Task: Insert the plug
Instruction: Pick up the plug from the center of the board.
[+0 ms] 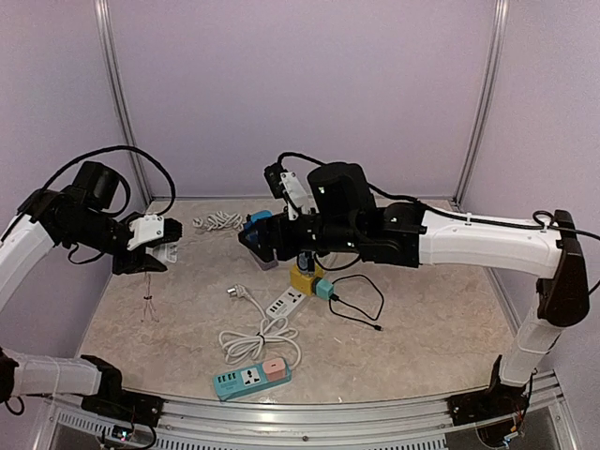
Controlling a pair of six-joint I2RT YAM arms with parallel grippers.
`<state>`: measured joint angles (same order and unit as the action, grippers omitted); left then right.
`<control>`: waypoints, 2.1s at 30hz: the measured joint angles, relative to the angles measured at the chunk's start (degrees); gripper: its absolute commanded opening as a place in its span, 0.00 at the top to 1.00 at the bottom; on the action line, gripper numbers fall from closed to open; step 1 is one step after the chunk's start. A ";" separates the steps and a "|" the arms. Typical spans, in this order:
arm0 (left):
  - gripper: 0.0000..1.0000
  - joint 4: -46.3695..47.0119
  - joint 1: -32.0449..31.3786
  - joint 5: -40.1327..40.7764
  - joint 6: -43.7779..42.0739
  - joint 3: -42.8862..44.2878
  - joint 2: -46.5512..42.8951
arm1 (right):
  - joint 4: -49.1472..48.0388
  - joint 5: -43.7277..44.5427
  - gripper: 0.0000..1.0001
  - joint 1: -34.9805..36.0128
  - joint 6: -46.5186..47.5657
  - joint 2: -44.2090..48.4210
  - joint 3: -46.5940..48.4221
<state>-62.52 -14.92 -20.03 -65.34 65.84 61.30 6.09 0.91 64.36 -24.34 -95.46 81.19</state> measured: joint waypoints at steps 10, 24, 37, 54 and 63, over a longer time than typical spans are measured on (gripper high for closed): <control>0.99 -1.66 -17.27 15.91 8.48 6.29 -0.61 | -2.16 -10.71 0.29 1.97 -11.80 -19.17 22.21; 0.97 -2.47 -23.54 27.19 10.91 6.29 -0.57 | -2.69 -18.29 0.31 1.53 -17.84 -28.59 29.73; 0.96 0.81 -24.74 28.35 11.32 6.03 -1.20 | -15.10 -25.81 0.34 0.92 -23.85 -30.34 28.22; 0.01 3.37 -24.57 30.21 13.11 5.81 -1.38 | -14.99 -23.56 1.00 1.75 -18.67 -29.70 27.06; 0.01 -3.78 -20.74 29.81 17.35 17.42 -3.61 | -18.67 -22.60 1.00 3.10 -1.20 -17.42 15.82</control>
<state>-66.30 -35.66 9.78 -47.99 83.26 57.69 -12.58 -21.69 67.46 -25.54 -112.88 97.01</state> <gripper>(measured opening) 0.988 0.229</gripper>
